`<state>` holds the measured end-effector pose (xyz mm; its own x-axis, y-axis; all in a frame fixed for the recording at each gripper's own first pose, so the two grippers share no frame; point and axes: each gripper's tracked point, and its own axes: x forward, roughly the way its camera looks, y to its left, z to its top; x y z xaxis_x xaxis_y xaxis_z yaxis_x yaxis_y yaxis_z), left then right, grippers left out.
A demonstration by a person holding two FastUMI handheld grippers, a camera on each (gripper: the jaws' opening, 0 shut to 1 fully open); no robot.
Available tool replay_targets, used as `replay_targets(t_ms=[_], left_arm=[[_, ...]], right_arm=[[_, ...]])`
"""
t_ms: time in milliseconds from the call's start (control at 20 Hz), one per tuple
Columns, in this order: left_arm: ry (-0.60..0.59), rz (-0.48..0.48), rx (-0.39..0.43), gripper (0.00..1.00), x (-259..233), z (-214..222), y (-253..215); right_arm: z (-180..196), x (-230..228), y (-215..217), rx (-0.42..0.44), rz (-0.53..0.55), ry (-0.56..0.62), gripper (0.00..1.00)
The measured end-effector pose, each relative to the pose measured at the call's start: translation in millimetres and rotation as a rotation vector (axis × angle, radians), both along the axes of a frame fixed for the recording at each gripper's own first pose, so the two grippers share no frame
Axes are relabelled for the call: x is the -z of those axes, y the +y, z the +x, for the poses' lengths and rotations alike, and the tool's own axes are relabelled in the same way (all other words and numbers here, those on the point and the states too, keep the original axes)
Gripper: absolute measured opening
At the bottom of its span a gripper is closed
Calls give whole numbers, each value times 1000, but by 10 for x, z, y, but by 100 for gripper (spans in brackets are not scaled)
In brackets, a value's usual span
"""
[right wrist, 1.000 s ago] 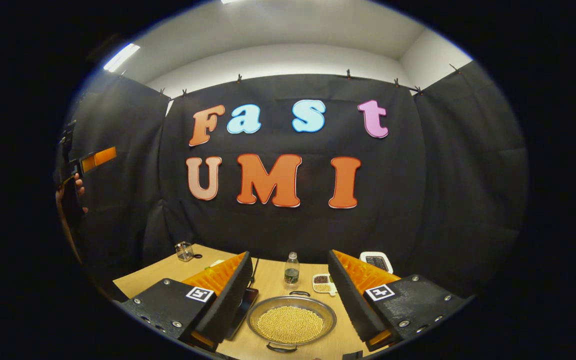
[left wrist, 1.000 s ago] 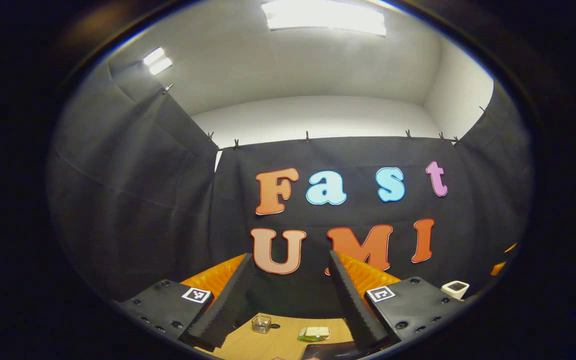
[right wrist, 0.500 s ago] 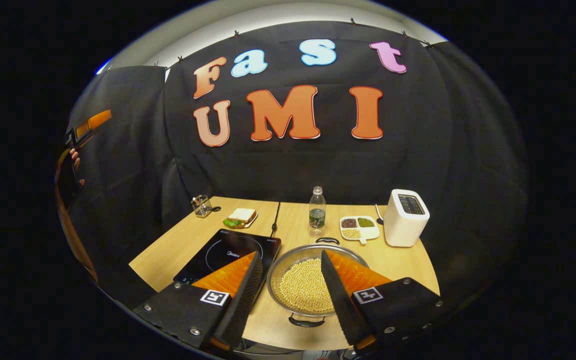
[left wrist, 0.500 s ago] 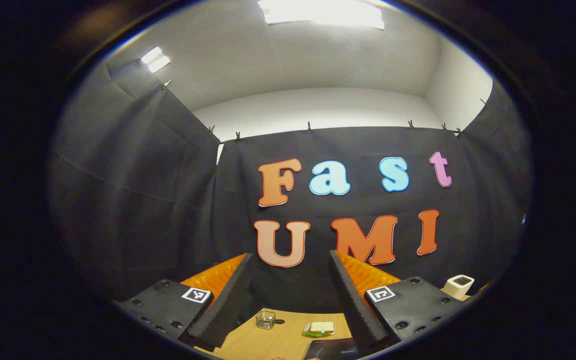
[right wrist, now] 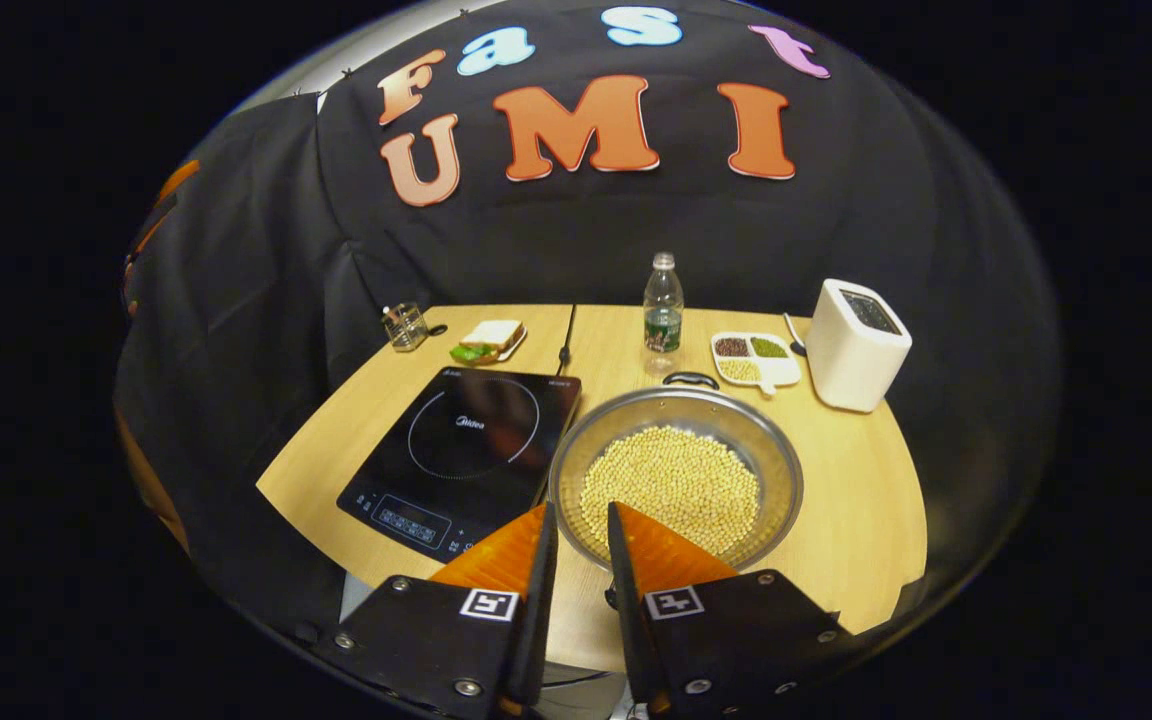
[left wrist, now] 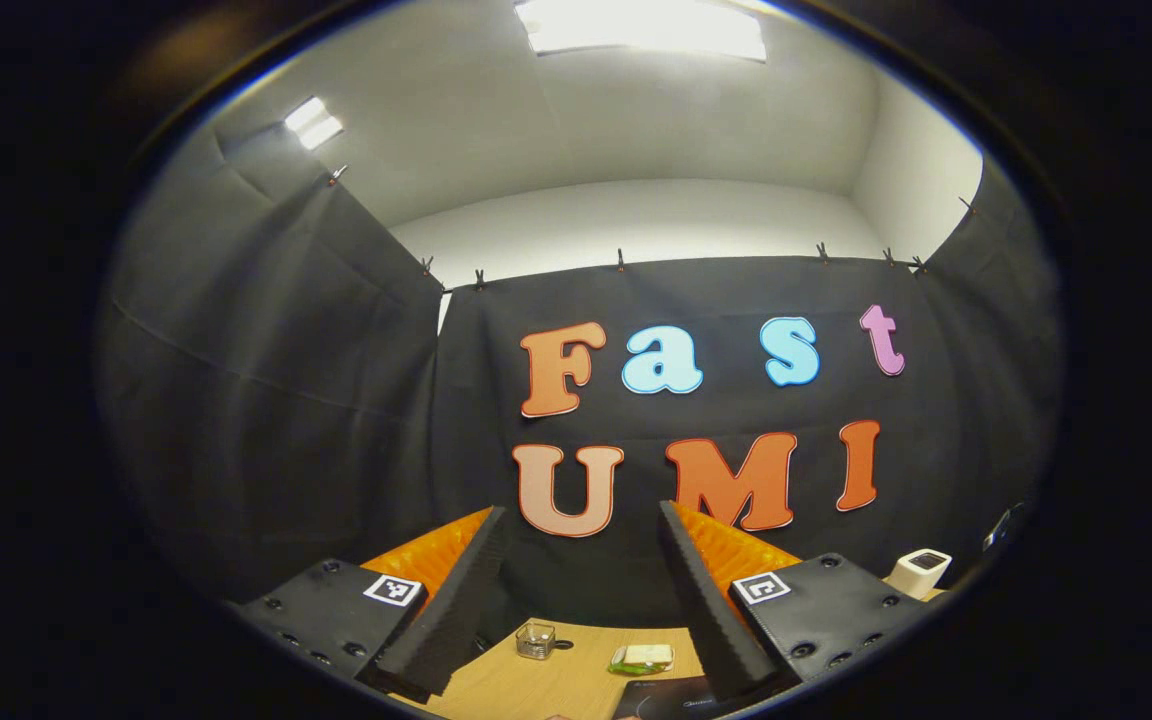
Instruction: First push the handle of the pot to place it horizontally, then grasp the pot with both hands and set it on the induction cooktop.
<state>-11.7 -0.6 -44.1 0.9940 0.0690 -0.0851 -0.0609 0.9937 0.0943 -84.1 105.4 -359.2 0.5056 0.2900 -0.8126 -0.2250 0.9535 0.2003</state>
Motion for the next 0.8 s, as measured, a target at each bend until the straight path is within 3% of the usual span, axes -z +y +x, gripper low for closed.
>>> replay_targets(t_ms=[500, 800], left_arm=[[27, -6, -19, 97, 136, 26, 103], [36, 0, -29, 98, 170, 24, 160]], right_arm=[[-453, 780, 219, 4, 41, 287, 2], [-558, 1139, 235, 8, 50, 385, 0]])
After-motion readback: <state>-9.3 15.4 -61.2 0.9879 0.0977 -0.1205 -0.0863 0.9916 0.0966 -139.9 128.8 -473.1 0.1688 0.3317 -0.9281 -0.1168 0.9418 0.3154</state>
